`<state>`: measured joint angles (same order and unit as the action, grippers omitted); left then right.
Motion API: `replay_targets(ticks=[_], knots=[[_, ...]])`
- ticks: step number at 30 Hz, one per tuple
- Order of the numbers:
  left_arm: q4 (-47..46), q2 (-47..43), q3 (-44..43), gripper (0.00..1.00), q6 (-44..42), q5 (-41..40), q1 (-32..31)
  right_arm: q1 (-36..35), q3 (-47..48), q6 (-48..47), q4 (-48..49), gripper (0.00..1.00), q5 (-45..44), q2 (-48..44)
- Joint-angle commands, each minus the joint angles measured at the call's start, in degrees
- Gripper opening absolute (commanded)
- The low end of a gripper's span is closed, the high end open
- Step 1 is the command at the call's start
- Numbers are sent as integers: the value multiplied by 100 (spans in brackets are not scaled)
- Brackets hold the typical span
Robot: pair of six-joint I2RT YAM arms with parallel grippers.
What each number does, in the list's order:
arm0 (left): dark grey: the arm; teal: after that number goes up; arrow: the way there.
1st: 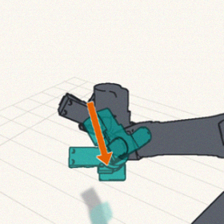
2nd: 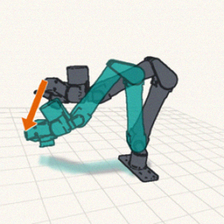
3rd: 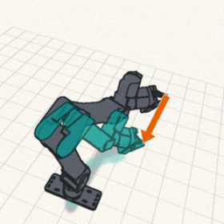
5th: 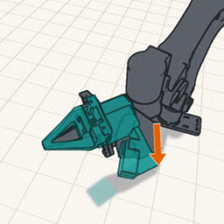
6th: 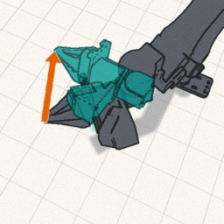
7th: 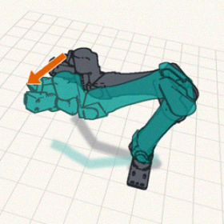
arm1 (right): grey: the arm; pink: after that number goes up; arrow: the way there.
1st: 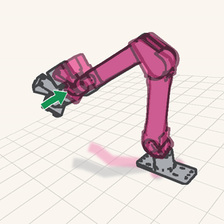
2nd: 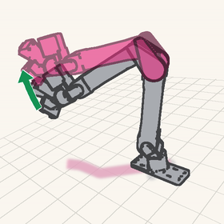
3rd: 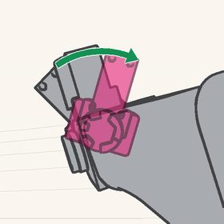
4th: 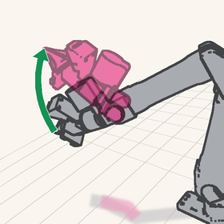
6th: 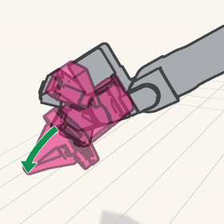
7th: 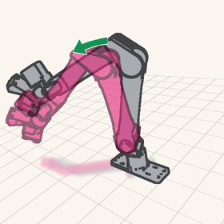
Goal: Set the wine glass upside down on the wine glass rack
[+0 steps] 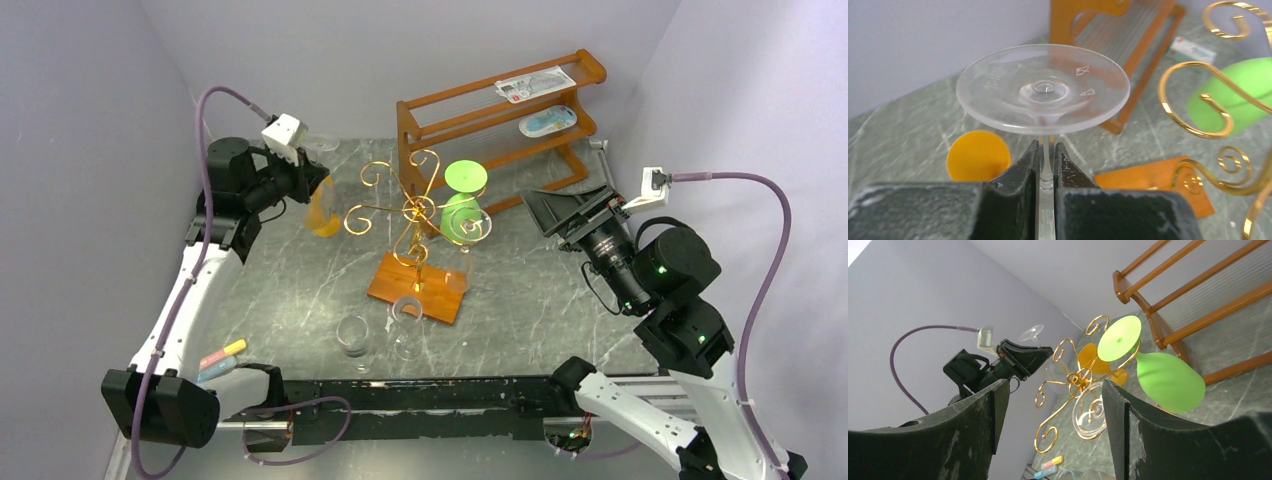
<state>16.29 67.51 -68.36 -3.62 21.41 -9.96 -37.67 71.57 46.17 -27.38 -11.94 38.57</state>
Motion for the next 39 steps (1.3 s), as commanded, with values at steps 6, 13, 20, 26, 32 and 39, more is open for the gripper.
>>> replay_targets(ticks=[6, 13, 20, 26, 32, 39], knots=[[-3165, -241, 887, 5, 1049, 3516, 589, -20, -36, 83, -21, 71, -97, -23], [-3653, -141, 1218, 5, 1161, 4134, 583, -13, -45, 109, -124, 70, -130, -38], [-3611, 30, 1290, 5, 986, 4447, 446, -13, -64, 77, -92, 70, -123, -51], [-3430, 157, 1266, 5, 797, 4639, 412, -19, 15, 23, -204, 68, -226, -52], [-3439, 307, 1293, 5, 677, 4871, 86, -17, -95, 32, -155, 68, -294, -156], [-3705, 494, 1323, 5, 689, 4897, -94, -12, -161, 65, -155, 68, -364, -231]])
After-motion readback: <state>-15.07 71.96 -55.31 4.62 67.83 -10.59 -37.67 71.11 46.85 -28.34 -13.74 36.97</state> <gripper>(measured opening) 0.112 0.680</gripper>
